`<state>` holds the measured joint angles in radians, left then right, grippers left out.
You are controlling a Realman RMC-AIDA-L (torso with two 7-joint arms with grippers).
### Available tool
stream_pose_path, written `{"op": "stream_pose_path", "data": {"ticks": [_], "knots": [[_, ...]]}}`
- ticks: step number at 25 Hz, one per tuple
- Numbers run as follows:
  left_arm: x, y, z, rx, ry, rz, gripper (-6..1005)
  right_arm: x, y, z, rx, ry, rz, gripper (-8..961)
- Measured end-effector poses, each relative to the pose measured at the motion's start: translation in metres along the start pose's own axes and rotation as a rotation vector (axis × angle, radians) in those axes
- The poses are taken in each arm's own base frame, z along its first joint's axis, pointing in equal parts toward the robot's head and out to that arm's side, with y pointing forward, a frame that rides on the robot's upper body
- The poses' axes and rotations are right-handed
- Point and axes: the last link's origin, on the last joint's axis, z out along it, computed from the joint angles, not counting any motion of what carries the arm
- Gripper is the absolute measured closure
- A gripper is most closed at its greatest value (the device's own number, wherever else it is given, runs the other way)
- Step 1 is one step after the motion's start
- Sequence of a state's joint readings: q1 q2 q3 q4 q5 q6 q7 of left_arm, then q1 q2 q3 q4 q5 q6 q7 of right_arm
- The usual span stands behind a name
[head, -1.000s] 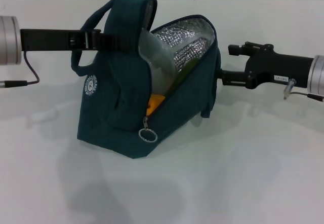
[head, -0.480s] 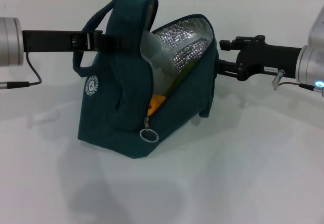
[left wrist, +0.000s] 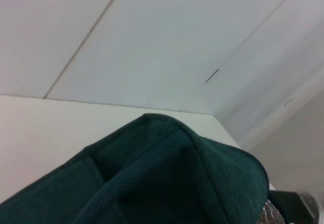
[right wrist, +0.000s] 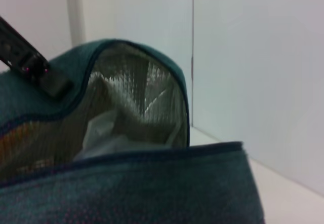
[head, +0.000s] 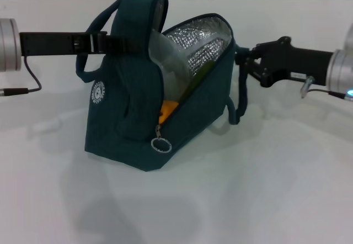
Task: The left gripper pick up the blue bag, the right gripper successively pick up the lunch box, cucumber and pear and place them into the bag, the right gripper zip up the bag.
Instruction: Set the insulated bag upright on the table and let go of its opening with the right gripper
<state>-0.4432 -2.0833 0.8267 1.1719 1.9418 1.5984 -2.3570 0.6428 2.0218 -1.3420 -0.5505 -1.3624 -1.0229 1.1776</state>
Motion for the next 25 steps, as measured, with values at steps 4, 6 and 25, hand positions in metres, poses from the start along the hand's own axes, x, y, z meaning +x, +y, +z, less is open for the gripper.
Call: {"op": "stream_pose_path", "data": {"ticks": [4,6,25], "knots": [[0.001,0.0,0.0,-0.001,0.001,0.011,948,-0.006,-0.003,-0.008,0.014,-0.042,0.005,760],[0.002,0.002,0.0,-0.006,0.002,0.015,948,-0.011,-0.004,-0.012,0.011,-0.074,0.01,810],[-0.026,0.046,0.048,-0.237,-0.065,0.036,947,-0.033,-0.02,-0.095,0.064,-0.245,0.09,884]]}}
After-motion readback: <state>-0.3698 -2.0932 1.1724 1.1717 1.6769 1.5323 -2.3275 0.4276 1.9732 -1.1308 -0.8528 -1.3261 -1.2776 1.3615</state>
